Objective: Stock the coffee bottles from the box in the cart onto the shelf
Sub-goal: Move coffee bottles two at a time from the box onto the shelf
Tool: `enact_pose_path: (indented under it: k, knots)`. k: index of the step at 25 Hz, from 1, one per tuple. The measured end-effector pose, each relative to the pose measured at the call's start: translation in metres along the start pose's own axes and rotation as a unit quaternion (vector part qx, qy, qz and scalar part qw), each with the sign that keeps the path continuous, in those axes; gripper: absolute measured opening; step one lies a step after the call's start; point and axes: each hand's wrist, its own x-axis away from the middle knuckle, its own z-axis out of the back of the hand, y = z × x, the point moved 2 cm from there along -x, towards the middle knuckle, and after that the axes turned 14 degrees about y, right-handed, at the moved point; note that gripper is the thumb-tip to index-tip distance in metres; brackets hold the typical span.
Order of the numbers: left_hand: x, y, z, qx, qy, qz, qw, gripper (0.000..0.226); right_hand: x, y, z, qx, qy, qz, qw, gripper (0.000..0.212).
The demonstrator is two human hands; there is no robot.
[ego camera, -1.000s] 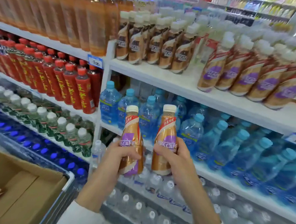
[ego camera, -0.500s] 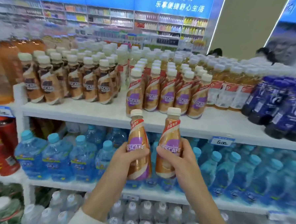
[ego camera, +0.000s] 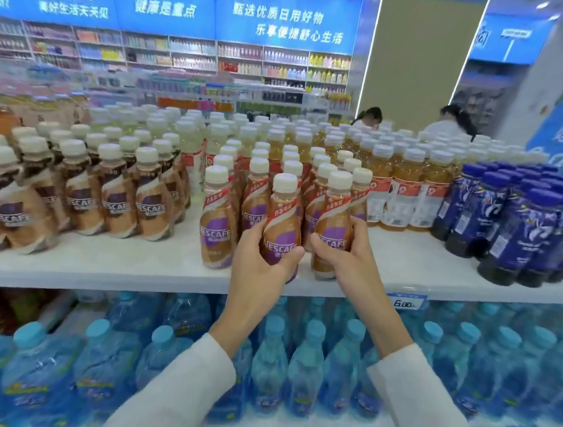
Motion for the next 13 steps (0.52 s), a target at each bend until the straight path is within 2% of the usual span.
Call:
enact_pose_path:
  k: [4, 9, 11, 13]
  knots:
    - [-0.002, -0.015, -0.01, -0.01, 0.034, 0.015, 0.999, 0.066, -0.006, 0.02, -0.001, -0.006, -0.025, 0.002, 1.0, 0.067]
    - [0.002, -0.02, -0.015, 0.006, 0.046, 0.019, 0.999, 0.074, -0.005, 0.025, 0.002, 0.0, -0.039, 0.019, 0.999, 0.073]
    - [0.008, -0.023, -0.012, 0.007, 0.066, 0.014, 0.998, 0.079, 0.0, 0.025, 0.008, 0.017, -0.017, 0.036, 0.999, 0.076]
    - [0.012, -0.026, -0.01, -0.019, 0.099, -0.012, 0.995, 0.074, 0.004, 0.026, 0.013, 0.038, 0.023, 0.048, 0.998, 0.069]
